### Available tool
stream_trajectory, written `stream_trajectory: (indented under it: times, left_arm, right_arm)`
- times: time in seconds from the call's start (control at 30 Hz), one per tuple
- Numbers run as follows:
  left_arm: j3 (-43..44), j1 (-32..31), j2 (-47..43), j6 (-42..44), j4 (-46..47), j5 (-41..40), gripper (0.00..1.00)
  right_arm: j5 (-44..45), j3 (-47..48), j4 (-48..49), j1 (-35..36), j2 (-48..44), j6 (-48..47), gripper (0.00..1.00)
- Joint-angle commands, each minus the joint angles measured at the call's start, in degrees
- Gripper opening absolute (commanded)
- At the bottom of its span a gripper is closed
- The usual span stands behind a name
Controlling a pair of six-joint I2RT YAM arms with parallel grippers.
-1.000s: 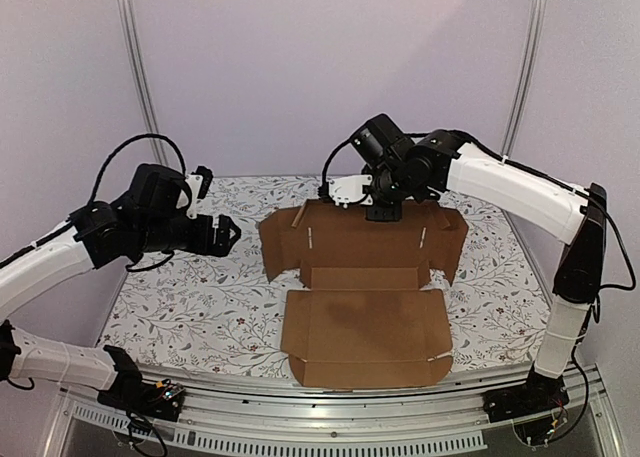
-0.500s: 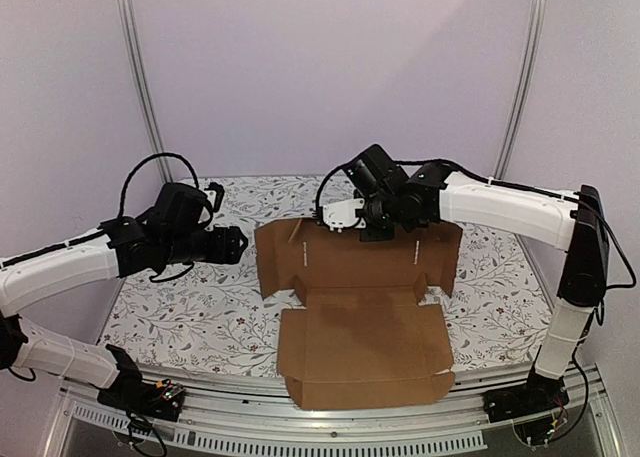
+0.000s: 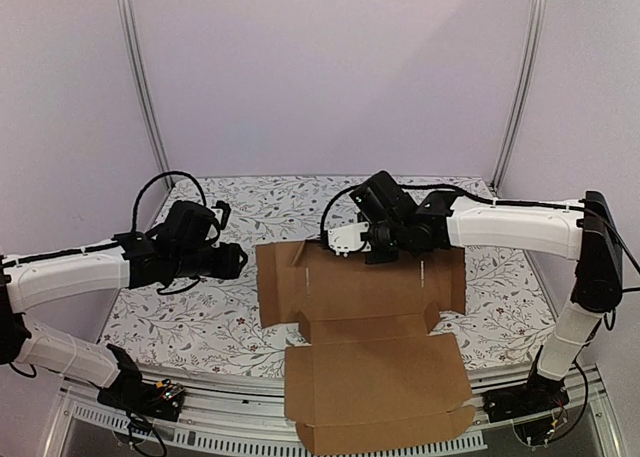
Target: Fold the paper box
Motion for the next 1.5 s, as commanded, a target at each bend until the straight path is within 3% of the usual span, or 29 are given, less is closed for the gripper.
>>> stream_trajectory:
  times: [0.0, 0.4, 0.63, 0.73, 0.9, 1.0, 1.2, 1.47]
  left_arm:
    - [-2.21, -0.75, -0.39, 0.4, 2.67, 1.78, 0.53]
    - [-4.73, -0.75, -4.48, 1.13, 6.19, 7.43, 0.58]
    - [-0.81, -0.75, -11.39, -0.58, -2.06, 4.99, 0.53]
    - [1.47, -0.75, -13.24, -2.2, -5.59, 6.03, 0.45]
    - [5.77, -0.75, -14.23, -5.76, -8.67, 11.9, 0.07]
    - [8.43, -0.75, -13.55, -7.88, -8.69, 16.91, 0.0]
    - [10.61, -0.84, -10.63, -13.67, -4.77, 25.34, 0.0]
    - [13.2, -1.01, -3.79, -17.81, -2.29, 24.99, 0.0]
  right_arm:
    - [2.42, -3.82, 8.2, 1.02, -4.48, -3.59, 0.0]
    - [8.58, -12.34, 25.77, 3.91, -8.77, -11.51, 0.0]
    - [12.06, -15.82, 30.41, 5.32, -9.44, -11.63, 0.0]
    - [14.01, -17.0, 33.18, 6.09, -9.49, -11.85, 0.0]
    - [18.58, -19.12, 40.13, 7.83, -9.18, -13.24, 0.0]
    - [22.75, -19.06, 43.82, 9.13, -7.94, -14.4, 0.0]
    - [26.6, -19.05, 47.06, 11.72, -6.34, -14.17, 0.0]
    - [29.88, -18.98, 49.12, 14.1, -5.24, -13.29, 0.0]
